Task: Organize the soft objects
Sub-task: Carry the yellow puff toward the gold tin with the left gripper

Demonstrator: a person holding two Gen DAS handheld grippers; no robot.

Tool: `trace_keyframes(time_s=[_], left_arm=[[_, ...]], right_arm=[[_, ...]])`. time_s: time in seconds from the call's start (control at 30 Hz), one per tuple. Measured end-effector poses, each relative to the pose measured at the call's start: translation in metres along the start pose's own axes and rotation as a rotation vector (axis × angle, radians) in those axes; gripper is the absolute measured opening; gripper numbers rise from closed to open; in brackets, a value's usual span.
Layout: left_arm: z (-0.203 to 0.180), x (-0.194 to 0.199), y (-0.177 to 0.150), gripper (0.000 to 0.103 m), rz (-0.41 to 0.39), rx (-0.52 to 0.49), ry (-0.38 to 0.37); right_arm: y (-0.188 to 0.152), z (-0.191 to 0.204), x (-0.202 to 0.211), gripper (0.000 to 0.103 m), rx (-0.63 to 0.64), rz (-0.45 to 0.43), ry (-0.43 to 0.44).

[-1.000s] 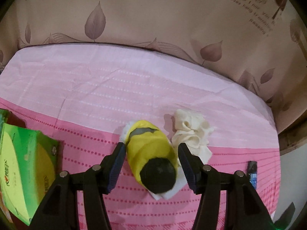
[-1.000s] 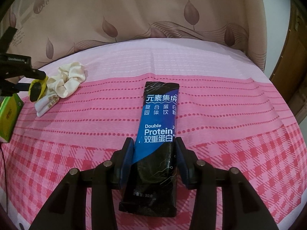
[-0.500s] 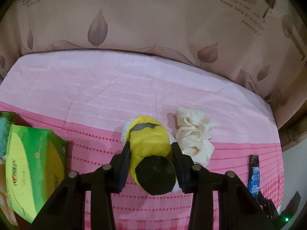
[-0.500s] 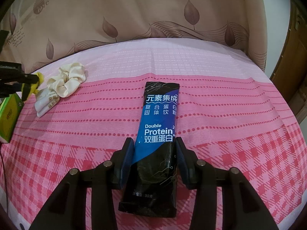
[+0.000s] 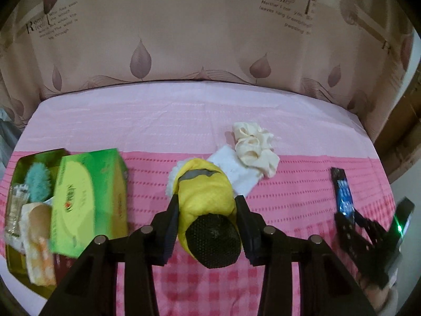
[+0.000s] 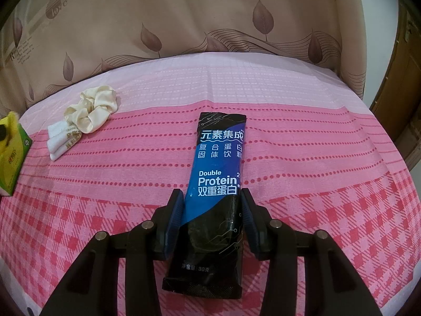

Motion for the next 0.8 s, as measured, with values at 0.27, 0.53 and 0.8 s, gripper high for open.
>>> trace_keyframes(time_s=[0.27,0.53,0.8], left_arm=[[0.035,0.042,-0.012,0.041,-0.044,0.017,0.016],[0.090,0.060,-0.015,0.041,-0.071,0.051,0.101],[0.147,0.069,-0.012,0.041,-0.084,0.082,0.199]], right_arm=[[0.000,0.000,0.000,0.043,0.000,0.000,-0.001],[0.000,0.000,0.000,0.043,0.000,0.000,0.000],[0.000,0.000,0.000,0.043,0.000,0.000,-0.001]])
Point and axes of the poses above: each gripper's, at about its wrist camera, not at the fingertips, and x roughly against the way its jaws point, z to its left, y to its top, the point moved 5 cm from there along -x, roughly the way its jaws point, and after that the axes turned 7 degrees about y, right-handed, at the moved point
